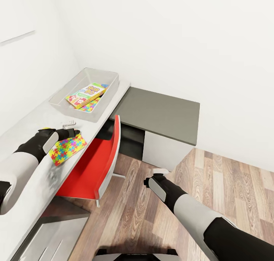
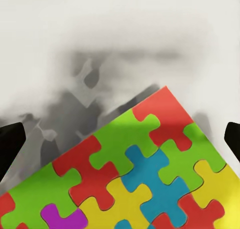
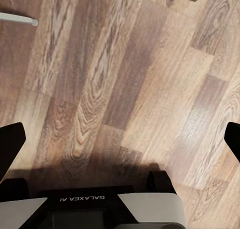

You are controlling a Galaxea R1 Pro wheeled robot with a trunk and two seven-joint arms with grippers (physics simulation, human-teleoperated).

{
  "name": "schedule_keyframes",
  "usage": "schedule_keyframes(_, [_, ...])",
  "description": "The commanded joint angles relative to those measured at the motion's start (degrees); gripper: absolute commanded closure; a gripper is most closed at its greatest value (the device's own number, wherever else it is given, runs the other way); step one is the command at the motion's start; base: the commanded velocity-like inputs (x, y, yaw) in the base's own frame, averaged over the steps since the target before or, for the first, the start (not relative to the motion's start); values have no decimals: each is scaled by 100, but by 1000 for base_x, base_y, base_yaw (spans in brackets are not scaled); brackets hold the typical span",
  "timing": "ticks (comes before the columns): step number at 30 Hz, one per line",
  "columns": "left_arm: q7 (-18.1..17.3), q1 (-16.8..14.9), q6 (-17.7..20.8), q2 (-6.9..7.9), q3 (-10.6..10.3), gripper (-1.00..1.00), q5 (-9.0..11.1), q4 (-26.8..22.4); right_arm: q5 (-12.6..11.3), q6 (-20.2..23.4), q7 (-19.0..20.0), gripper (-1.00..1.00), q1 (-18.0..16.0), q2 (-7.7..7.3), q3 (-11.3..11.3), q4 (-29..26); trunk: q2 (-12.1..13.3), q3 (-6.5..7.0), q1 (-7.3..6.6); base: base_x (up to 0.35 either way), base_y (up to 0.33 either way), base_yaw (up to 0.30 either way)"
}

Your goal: Put all the toys in the child's room - the three board games (two on the bed and one on the table), the two jigsaw puzzles on the table, and the tennis ball on the table - inside the toy box on the table in the child's room.

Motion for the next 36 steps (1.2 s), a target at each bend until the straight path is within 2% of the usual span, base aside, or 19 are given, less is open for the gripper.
schedule_keyframes(1, [-8, -2, 22, 7, -24, -100, 8, -8, -31, 21, -39, -100, -7, 0, 34, -2, -9, -8, 3, 0, 0, 0])
schedule_keyframes(36, [-13, 8, 21, 7, -24, -100, 27, -10, -31, 22, -39, -100, -7, 0, 34, -19, -89, -43, 47, 0, 0, 0])
